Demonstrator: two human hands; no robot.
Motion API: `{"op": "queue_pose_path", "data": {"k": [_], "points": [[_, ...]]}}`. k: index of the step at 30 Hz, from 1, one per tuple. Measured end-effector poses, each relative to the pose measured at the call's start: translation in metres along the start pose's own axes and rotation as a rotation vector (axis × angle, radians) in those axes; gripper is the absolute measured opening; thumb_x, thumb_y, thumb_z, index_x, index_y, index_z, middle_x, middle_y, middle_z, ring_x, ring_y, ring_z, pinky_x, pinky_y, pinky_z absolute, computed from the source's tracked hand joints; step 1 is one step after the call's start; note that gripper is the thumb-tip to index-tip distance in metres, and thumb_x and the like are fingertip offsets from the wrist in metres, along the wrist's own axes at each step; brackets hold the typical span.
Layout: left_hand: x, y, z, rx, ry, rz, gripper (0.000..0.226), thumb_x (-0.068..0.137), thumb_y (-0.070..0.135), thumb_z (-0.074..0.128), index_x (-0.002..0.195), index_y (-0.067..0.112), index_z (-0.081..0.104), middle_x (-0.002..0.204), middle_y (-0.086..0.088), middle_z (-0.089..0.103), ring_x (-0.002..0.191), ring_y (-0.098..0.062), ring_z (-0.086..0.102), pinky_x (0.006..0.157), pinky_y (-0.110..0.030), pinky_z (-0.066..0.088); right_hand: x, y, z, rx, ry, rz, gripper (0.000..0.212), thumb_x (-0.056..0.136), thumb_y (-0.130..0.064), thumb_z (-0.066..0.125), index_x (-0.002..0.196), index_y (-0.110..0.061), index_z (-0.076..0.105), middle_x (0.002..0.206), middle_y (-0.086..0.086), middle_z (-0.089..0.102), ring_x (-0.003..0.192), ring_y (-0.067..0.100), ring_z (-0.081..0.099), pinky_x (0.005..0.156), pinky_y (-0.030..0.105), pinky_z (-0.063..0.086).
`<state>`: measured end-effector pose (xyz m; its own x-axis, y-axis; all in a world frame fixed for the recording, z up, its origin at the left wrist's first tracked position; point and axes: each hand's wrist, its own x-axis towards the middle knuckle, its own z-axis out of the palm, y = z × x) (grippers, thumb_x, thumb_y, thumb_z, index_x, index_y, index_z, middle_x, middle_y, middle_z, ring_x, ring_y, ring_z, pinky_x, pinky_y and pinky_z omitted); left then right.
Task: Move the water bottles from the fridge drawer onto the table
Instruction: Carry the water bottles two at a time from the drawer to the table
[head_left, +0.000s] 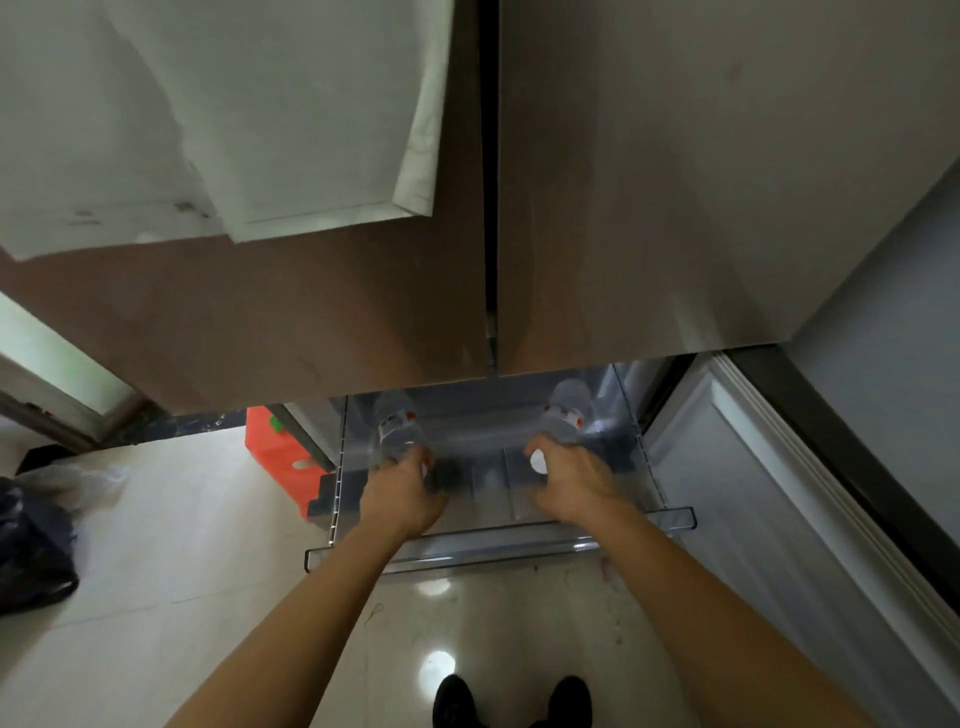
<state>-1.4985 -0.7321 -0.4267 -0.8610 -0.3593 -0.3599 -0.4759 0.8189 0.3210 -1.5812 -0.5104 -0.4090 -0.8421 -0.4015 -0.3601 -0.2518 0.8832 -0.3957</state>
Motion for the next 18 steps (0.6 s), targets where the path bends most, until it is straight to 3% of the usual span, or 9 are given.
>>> {"op": "queue_pose_path", "data": {"k": [3,6,8,13,18], "points": [[-0.011,0.012,-0.016,-0.004,0.290,0.044,0.039,0.086,0.044,0.067,0.115,0.023,0.052,0.105,-0.018,0.063,0.102,-0.038,0.058,0.077,-0.042,0.053,-0.014,-0.006,-0.023,0.018,0.226,-0.039,0.034,0.090,-0.039,0.069,0.117,-0.028,0.051,0.108,0.004,0.065,0.097,0.026,0.063,0.065,0.027,0.040],[-0.016,0.021,-0.033,-0.091,0.457,0.139,0.018,0.093,0.038,0.058,0.102,0.022,0.056,0.085,-0.014,0.068,0.083,-0.038,0.064,0.067,-0.041,0.053,-0.022,-0.005,-0.046,0.137,0.310,0.024,0.021,0.096,-0.038,0.059,0.115,-0.028,0.056,0.102,0.005,0.069,0.093,0.029,0.065,0.067,0.031,0.048],[-0.016,0.024,-0.041,-0.122,0.458,0.147,0.016,0.095,0.037,0.055,0.101,0.023,0.057,0.083,-0.011,0.070,0.080,-0.037,0.065,0.065,-0.039,0.051,-0.026,-0.004,-0.054,0.170,0.298,0.054,0.021,0.096,-0.039,0.058,0.114,-0.029,0.058,0.103,0.006,0.070,0.094,0.031,0.065,0.073,0.034,0.052],[-0.016,0.036,-0.036,-0.108,0.335,0.196,0.030,0.091,0.046,0.061,0.109,0.023,0.054,0.087,-0.003,0.067,0.080,-0.024,0.065,0.064,-0.033,0.049,-0.032,-0.006,-0.049,0.178,0.218,0.025,0.028,0.093,-0.039,0.060,0.119,-0.027,0.057,0.096,0.001,0.066,0.086,0.024,0.061,0.069,0.029,0.046],[-0.011,0.037,-0.015,-0.323,0.346,0.134,0.034,0.084,0.041,0.070,0.105,0.015,0.063,0.101,-0.011,0.060,0.100,-0.029,0.057,0.073,-0.032,0.043,-0.031,-0.001,-0.032,0.195,0.302,0.089,0.053,0.082,-0.055,0.071,0.123,-0.026,0.055,0.107,0.003,0.068,0.096,0.024,0.065,0.072,0.028,0.047]]}}
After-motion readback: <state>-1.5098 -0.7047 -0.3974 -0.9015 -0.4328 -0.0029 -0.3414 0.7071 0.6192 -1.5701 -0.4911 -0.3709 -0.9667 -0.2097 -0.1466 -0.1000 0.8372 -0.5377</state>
